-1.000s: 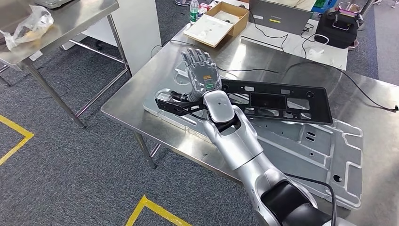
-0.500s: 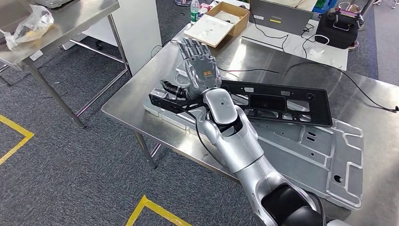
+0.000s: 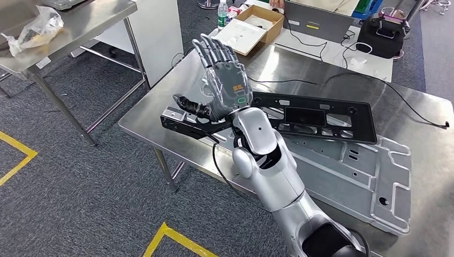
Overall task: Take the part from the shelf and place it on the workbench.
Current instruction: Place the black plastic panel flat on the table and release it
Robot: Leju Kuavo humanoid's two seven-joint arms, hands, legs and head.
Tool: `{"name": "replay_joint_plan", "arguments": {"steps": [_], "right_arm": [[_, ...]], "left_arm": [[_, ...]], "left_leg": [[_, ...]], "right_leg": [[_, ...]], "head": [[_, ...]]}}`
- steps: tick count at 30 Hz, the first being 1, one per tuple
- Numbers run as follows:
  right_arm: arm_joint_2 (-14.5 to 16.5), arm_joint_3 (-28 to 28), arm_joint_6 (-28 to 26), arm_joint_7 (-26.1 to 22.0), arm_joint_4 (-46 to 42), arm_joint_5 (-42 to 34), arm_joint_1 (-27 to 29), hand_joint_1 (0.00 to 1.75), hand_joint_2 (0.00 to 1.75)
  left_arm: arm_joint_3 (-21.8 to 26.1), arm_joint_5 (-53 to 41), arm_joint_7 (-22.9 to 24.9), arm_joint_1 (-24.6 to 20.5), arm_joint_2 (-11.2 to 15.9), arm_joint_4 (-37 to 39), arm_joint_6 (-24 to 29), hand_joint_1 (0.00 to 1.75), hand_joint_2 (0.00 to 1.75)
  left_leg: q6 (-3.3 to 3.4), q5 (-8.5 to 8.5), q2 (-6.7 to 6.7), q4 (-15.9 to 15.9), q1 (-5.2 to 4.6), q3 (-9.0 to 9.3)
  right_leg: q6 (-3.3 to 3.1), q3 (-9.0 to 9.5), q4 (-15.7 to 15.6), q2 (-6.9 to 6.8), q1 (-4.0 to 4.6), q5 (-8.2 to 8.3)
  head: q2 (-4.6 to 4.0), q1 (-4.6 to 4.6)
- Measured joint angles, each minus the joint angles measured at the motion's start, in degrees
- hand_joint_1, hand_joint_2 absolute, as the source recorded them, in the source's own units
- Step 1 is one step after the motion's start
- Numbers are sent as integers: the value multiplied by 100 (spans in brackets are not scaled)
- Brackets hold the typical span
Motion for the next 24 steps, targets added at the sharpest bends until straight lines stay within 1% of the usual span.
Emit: {"name": "replay_joint_plan", "arguments": {"steps": [1, 2, 3, 4, 5, 7, 10, 11, 12, 14, 15, 16, 17, 18, 19, 20, 21, 22, 23, 24], "right_arm": [[-1, 3, -1, -1, -15, 0, 10, 0, 0], [-1, 6, -1, -1, -34, 0, 12, 0, 0], [-1, 10, -1, -1, -54, -1, 11, 0, 0], [0, 14, -1, -1, -72, -1, 9, 0, 0], [1, 17, -1, -1, -82, -2, 8, 0, 0], [2, 21, 0, -1, -91, -2, 7, 0, 0], [1, 24, -3, -2, -92, -22, 12, 0, 0], [1, 54, -5, -21, -120, -94, 18, 0, 0], [2, 98, -8, -46, -159, -183, 33, 0, 0], [3, 228, -27, -115, -262, -370, 92, 0, 0], [2, 284, -52, -137, -296, -411, 134, 0, 0], [2, 338, -83, -154, -326, -441, 173, 0, 0], [2, 388, -113, -163, -362, -475, 207, 0, 0], [3, 433, -137, -168, -404, -517, 235, 0, 0], [3, 474, -151, -169, -462, -577, 262, 0, 0], [4, 509, -162, -169, -529, -647, 294, 0, 0], [4, 544, -174, -176, -607, -719, 336, 0, 0], [4, 582, -187, -192, -689, -790, 398, 0, 0], [1, 627, -198, -225, -779, -857, 487, 0, 0], [-12, 683, -210, -266, -873, -918, 599, 0, 0]], "left_arm": [[0, 0, 0, 0, 0, 0, 1, 0, 0], [0, 0, 0, 1, -1, 0, 1, 0, 0], [0, 0, 0, 1, -1, 0, 2, 0, 0], [1, 0, 1, 2, -2, 0, 3, 0, 0], [1, 0, 1, 4, -2, 0, 4, 0, 0], [2, 0, 2, 5, -2, 0, 5, 0, 0], [2, 0, 4, 4, -3, 0, 9, 0, 0], [2, 1, 8, 0, -2, 0, 14, 0, 0], [2, -1, 13, -6, -1, 0, 19, 0, 0], [2, -11, 25, -28, 3, 0, 25, 0, 0], [2, -26, 29, -37, 4, 0, 25, 0, 0], [2, -40, 34, -42, 4, 0, 27, 0, 0], [2, -53, 41, -40, 6, 0, 32, 0, 0], [2, -62, 48, -34, 9, 0, 39, 0, 0], [2, -65, 56, -26, 9, 0, 47, 0, 0], [2, -66, 62, -18, 7, 0, 55, 0, 0], [2, -67, 64, -13, 1, 0, 62, 0, 0], [2, -66, 67, -10, -7, 0, 68, 0, 0], [2, -67, 67, -8, -13, 0, 76, 0, 0], [2, -68, 67, -7, -16, 0, 84, 0, 0]], "left_leg": [[-12, -17, -2, 11, 0, 13], [-29, -41, -3, 23, 0, 31], [-52, -65, -4, 35, -6, 39], [-79, -81, -5, 54, -12, 37], [-100, -90, -4, 69, -19, 29], [-121, -86, -4, 92, -25, 11], [-139, -81, -1, 83, -20, 5], [-180, -209, 1, 245, -18, -68], [-226, -397, 2, 531, -15, -193], [-318, -871, 3, 1389, -11, -553], [-337, -951, 4, 1656, -4, -656], [-355, -919, 4, 1723, 9, -663], [-376, -781, 5, 1551, 31, -558], [-402, -594, 5, 1238, 60, -388], [-444, -457, -9, 862, 83, -209], [-445, -347, -34, 561, 98, -83], [-427, -295, -58, 385, 102, -28], [-388, -274, -81, 305, 92, -22], [-316, -220, -90, 302, 80, -54], [-264, -176, -83, 299, 76, -84]], "right_leg": [[-9, 111, -249, -5, -1, 187], [-30, 294, -651, -10, 1, 391], [-58, 485, -1024, -13, 15, 538], [-90, 620, -1304, -13, 32, 617], [-116, 689, -1449, -13, 48, 629], [-140, 705, -1494, -9, 62, 620], [-154, 690, -1473, -5, 68, 618], [-194, 688, -1492, -12, 52, 632], [-237, 681, -1510, -23, 36, 649], [-309, 663, -1553, -56, -2, 688], [-308, 641, -1537, -65, -4, 695], [-301, 618, -1515, -69, -10, 701], [-289, 594, -1487, -68, -22, 709], [-274, 568, -1453, -63, -37, 715], [-244, 530, -1410, -52, -41, 725], [-211, 485, -1365, -40, -34, 740], [-175, 446, -1339, -32, -20, 765], [-138, 413, -1333, -24, -6, 804], [-112, 398, -1349, -23, -4, 850], [-88, 385, -1364, -24, -13, 875]], "head": [[0, -1], [0, 0], [0, 0], [1, -1], [1, -1], [2, -3], [1, -2], [1, -2], [0, -2], [0, -3], [0, -3], [0, -3], [0, -3], [0, -3], [0, -4], [0, -1], [0, 4], [0, 8], [0, 14], [0, 16]]}}
